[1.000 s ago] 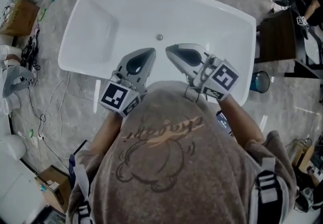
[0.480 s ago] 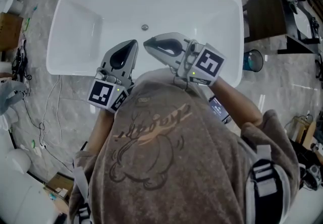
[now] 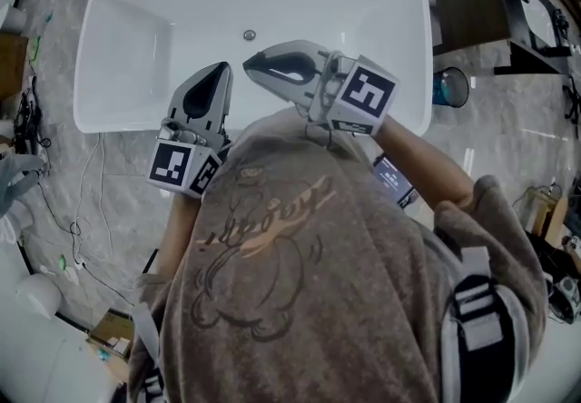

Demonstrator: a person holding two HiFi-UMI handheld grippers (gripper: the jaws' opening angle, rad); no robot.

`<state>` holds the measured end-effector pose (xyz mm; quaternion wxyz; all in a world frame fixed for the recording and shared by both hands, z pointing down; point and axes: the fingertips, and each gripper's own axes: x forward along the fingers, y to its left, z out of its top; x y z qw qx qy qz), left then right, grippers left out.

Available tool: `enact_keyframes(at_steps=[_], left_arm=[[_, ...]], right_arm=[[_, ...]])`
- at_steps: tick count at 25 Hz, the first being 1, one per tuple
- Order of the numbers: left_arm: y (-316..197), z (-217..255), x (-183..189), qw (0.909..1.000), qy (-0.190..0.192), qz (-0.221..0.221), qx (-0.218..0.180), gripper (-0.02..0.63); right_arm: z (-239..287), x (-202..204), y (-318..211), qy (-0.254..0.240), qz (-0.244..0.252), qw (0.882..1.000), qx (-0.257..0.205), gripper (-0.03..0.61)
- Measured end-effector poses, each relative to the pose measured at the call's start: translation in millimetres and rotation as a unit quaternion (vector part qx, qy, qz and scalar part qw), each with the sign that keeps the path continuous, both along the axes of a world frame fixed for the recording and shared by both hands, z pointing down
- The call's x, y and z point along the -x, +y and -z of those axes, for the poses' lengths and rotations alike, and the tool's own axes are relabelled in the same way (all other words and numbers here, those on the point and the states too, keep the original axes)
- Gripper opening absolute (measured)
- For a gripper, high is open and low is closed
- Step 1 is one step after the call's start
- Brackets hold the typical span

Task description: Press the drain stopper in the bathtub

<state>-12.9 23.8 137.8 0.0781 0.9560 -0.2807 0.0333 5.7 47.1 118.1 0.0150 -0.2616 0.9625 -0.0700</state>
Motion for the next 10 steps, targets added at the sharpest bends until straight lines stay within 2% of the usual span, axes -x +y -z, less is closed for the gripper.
enact_keyframes(at_steps=[10], left_arm=[[-4.0,-5.5,3.1,0.9998,-0.001,0.019,0.007,0.003]], right_arm=[[-5.7,-4.6,-6.8,0.003,0.0,1.0,0.011,-0.002]])
